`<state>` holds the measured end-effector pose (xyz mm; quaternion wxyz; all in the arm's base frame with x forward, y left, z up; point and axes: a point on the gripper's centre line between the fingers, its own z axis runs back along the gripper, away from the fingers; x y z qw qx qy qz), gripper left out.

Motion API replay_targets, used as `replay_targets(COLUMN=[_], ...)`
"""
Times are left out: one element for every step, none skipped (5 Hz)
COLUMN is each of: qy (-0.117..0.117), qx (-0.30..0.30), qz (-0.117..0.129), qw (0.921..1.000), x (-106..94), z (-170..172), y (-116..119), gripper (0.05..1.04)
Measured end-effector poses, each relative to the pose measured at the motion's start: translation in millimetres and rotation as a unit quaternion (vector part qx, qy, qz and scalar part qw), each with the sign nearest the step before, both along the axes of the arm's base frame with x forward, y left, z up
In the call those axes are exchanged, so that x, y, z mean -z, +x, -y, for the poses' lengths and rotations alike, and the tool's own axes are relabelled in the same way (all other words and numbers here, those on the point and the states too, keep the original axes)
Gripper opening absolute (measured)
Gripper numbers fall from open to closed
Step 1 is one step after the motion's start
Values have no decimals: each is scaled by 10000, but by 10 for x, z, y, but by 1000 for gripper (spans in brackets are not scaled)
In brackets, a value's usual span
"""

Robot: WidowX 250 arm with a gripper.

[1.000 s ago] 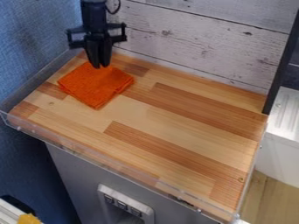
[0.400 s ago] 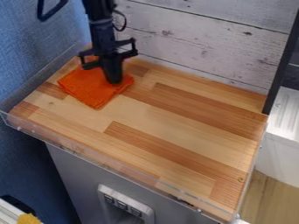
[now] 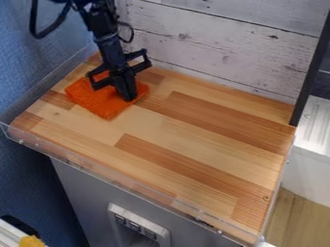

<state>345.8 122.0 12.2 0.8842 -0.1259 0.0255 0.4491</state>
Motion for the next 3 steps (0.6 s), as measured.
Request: replay_targets(qy=[81,288,750], qx=[418,1047,1810], qz=[573,1080,1390], qw=[9974,9882,9707], x=[-2,-8,-11], z=[54,140,243], y=[-27,-152,-314], gripper=[60,59,59])
